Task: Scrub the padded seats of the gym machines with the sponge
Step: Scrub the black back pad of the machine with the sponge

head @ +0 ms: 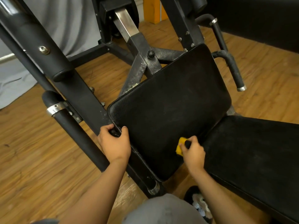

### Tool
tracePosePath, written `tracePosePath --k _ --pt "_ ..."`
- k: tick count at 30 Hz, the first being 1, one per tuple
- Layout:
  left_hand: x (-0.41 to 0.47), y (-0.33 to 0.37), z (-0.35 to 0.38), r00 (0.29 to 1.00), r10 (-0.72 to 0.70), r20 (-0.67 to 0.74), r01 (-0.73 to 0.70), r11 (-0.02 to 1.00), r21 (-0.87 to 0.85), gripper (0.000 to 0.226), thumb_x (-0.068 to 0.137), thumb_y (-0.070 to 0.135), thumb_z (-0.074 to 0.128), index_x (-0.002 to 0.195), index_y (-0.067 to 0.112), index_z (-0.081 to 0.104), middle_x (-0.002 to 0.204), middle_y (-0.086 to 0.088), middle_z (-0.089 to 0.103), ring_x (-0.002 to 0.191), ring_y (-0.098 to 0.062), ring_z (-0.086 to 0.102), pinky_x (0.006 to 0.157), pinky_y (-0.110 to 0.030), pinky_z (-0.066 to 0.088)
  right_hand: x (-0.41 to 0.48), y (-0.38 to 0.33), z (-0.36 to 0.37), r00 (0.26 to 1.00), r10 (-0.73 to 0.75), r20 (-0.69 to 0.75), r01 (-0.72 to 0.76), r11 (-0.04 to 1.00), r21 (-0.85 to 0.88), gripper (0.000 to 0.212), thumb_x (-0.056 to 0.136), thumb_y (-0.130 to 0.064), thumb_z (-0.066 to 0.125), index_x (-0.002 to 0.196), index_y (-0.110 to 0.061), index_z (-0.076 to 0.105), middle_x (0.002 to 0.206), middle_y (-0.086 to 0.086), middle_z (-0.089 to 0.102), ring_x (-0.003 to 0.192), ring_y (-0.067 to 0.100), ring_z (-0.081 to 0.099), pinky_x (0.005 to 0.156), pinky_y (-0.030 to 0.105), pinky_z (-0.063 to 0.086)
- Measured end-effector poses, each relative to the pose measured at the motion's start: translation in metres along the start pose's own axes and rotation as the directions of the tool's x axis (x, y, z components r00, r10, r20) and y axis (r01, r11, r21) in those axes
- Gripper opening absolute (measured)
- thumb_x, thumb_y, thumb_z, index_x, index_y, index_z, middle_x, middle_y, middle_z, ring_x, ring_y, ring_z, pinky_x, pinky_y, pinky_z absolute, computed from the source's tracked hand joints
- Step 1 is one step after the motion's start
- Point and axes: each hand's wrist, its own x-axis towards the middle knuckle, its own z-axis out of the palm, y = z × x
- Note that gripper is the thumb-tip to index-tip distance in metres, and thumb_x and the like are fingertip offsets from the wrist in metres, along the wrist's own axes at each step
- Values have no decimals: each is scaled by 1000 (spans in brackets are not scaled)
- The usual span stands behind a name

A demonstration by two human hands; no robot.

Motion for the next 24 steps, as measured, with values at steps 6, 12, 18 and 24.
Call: tracePosePath --k 6,12,18,24 --pt "2 2 -3 1000 9 29 -10 1000 26 34 82 26 71 110 18 54 116 -5 56 117 -27 50 102 -47 44 -42 -13 0 972 -90 218 9 938 348 21 80 -26 76 80 -16 58 76 -4 64 75 13 63 69 31 49" --pt "7 15 -27 908 -127 399 108 992 71 74 75 35 79 135 18 38 137 -8 47 129 -31 44 107 -50 41 -47 -61 -49 974 -125 191 -39 734 678 17 81 -10 73 88 -12 58 84 2 66 79 11 64 69 21 49" --pt "-27 82 -66 625 336 705 -339 930 -143 35 79 22 78 110 29 62 116 15 62 114 -4 57 94 -25 45 -77 -102 -88 944 -226 242 -98 508 856 24 84 -13 70 105 -8 60 93 7 72 81 10 70 65 18 53" --pt "-45 100 -81 509 488 709 -573 807 -144 48 69 34 84 108 36 57 107 17 53 100 -1 52 81 -16 46 -99 -120 -102 909 -273 315 -193 394 899 30 94 -31 55 103 -2 60 95 8 71 91 20 69 80 34 57"
